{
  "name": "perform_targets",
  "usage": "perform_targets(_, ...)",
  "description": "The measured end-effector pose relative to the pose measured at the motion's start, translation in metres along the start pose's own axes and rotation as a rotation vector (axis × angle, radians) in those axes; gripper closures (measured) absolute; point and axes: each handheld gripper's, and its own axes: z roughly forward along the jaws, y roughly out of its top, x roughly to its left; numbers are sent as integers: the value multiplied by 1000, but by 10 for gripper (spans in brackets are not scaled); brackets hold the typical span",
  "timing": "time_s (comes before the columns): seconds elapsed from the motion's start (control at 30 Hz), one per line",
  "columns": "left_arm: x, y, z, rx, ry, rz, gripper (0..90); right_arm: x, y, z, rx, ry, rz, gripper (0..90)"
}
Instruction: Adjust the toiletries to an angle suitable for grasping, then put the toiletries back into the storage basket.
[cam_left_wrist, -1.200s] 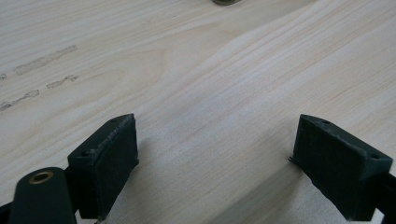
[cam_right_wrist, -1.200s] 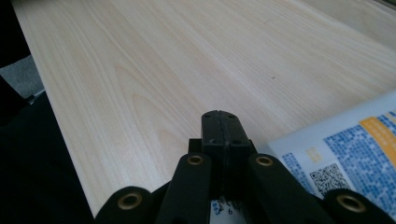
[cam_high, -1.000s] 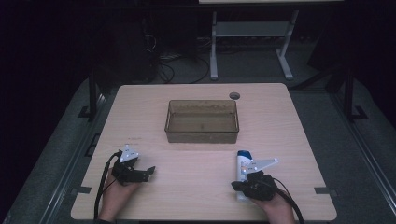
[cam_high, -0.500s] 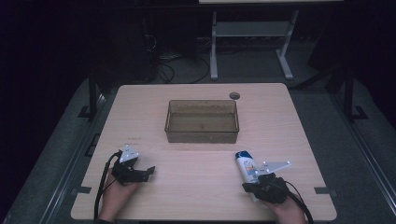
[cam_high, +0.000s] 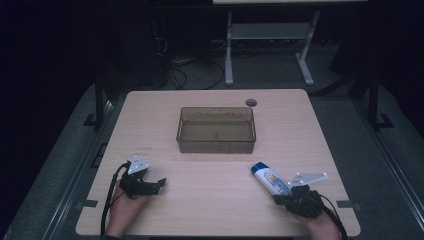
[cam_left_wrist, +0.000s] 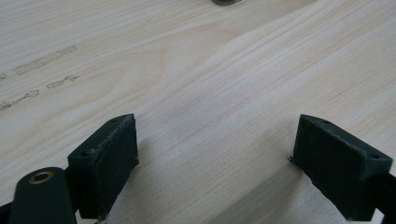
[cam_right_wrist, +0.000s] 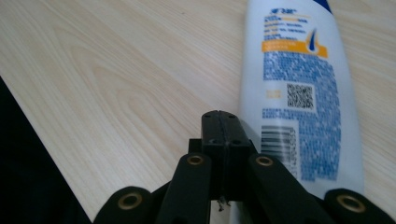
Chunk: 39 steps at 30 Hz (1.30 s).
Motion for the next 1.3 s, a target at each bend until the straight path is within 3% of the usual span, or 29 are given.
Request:
perform_targets(0.3, 0, 0, 0, 1, -1, 0, 125, -11, -9, -10, -2, -32, 11, 897)
perform_targets(0.63, 0, 0, 0, 0, 0, 0, 125, -8, -5, -13, -47, 9, -17, 895)
perform_targets(0.83, 0, 0, 0, 0, 0, 0, 125, -7, 3, -18, -102, -4, -30, 770)
perform_targets(1.0, 0, 0, 0, 0, 0, 0, 125, -6, 11, -19, -129, -15, -38, 588)
perform_targets(1.2, 0, 0, 0, 0, 0, 0, 125, -7, 21, -18, -141, -29, -32, 378)
perform_targets(1.3, 0, 0, 0, 0, 0, 0, 125, -8, 27, -19, -145, -39, -32, 325)
